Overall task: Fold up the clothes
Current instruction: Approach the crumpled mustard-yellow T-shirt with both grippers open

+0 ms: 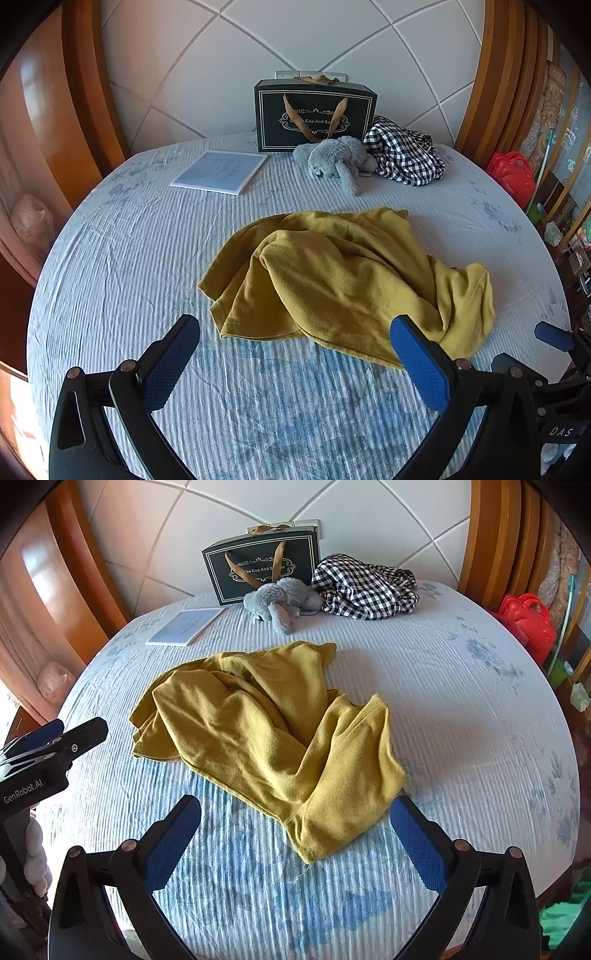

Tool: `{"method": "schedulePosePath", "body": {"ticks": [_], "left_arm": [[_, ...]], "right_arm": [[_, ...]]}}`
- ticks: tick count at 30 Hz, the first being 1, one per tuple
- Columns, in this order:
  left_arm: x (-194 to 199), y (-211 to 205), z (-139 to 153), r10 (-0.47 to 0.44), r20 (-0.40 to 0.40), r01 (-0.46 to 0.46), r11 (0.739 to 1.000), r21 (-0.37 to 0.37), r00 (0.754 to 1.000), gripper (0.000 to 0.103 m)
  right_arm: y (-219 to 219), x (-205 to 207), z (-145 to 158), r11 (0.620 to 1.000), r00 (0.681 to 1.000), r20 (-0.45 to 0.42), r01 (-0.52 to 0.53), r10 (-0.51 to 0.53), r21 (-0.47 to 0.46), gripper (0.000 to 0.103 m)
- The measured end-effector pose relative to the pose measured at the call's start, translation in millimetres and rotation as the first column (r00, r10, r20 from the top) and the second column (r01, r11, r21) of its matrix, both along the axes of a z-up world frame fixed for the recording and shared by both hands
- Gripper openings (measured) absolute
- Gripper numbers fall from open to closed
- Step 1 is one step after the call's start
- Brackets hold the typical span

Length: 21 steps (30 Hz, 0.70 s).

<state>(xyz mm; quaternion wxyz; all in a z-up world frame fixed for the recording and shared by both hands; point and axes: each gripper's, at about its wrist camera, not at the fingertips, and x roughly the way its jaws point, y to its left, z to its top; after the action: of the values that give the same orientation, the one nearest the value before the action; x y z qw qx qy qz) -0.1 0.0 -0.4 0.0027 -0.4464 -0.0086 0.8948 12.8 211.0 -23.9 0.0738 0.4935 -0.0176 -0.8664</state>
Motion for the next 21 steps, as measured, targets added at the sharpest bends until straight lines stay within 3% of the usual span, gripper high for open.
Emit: {"method": "schedulePosePath", "body": {"ticks": [21], "left_arm": [[3.9,2.3,-10.8,0.028,0.015,-0.027,1.000,-0.014,0.999,0.103]], "right_arm": [[8.1,0.5,1.7,1.000,0.999,-0.033,0.015,-0.015,0.000,0.103]]}}
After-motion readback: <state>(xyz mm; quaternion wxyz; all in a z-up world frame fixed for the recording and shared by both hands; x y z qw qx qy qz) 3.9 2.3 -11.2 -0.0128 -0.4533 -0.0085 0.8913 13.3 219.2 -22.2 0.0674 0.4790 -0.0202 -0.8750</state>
